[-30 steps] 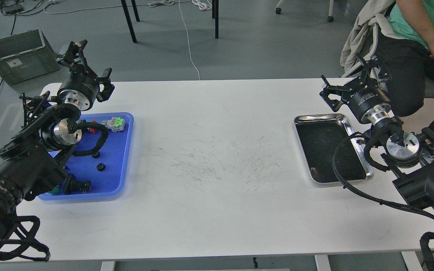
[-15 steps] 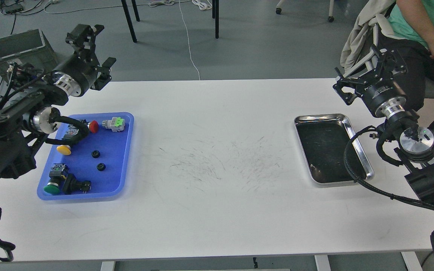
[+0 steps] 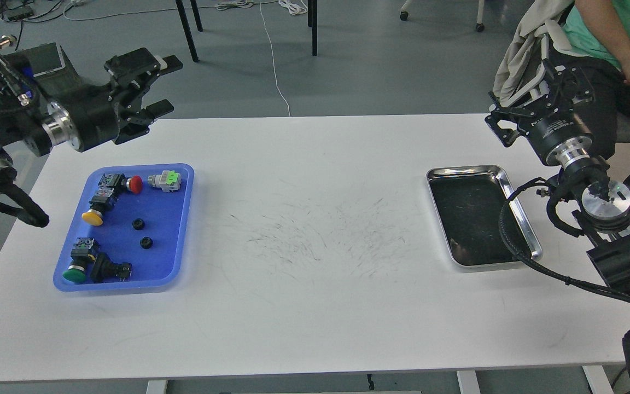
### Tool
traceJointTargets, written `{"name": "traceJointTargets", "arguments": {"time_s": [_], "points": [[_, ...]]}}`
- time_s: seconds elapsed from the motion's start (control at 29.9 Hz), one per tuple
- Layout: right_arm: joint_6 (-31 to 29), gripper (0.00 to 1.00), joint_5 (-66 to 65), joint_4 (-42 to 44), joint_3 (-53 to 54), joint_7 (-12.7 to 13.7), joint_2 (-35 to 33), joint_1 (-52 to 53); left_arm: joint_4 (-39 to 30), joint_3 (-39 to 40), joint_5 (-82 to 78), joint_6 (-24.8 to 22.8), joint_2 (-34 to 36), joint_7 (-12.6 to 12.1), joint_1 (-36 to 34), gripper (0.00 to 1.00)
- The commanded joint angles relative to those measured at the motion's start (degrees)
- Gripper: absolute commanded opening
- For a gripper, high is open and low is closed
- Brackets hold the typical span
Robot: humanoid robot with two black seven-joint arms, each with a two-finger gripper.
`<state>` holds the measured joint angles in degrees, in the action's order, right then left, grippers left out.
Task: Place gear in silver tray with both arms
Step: 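Raise the left gripper up above the blue tray, then lower the left gripper into the blue tray and grasp a black gear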
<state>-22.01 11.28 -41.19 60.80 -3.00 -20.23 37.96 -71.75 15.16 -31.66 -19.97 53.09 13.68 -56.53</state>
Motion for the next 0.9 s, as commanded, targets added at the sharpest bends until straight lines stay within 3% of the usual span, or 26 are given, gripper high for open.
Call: {"name": "traceJointTargets", "arguments": {"time_s": [0.0,0.13,0.33,0.67,0.87], "points": [[-0.6,0.99,0.0,-0.1,-0.1,0.1,0.1,-0.1,-7.1,0.0,-4.6,-0.9,6.0,-0.2,0.0,0.98],[-0.8,0.99,-0.1,-1.6,-1.3,0.3,-0.5,-0.1,-8.2,0.4,-12.2,-8.0,12.0,-1.7,-1.0,0.98],[-1.4,0.99,0.0,-1.8,-0.9,0.3,-1.0,-1.0,-10.9,0.4,-24.7,-8.0,16.2,-2.4,-1.7,0.98],[-1.8,0.99,-0.2,-1.3,-1.5,0.2,-1.2,-1.3,-11.3,0.2,-43.8,-8.0,14.6,-2.6,-1.3,0.98],[-1.4,0.99,-0.2,-1.5,-1.4,0.2,-1.3,-1.3,-11.0,0.0,-48.4,-7.4,13.3,-6.1,1.0,0.98]]}}
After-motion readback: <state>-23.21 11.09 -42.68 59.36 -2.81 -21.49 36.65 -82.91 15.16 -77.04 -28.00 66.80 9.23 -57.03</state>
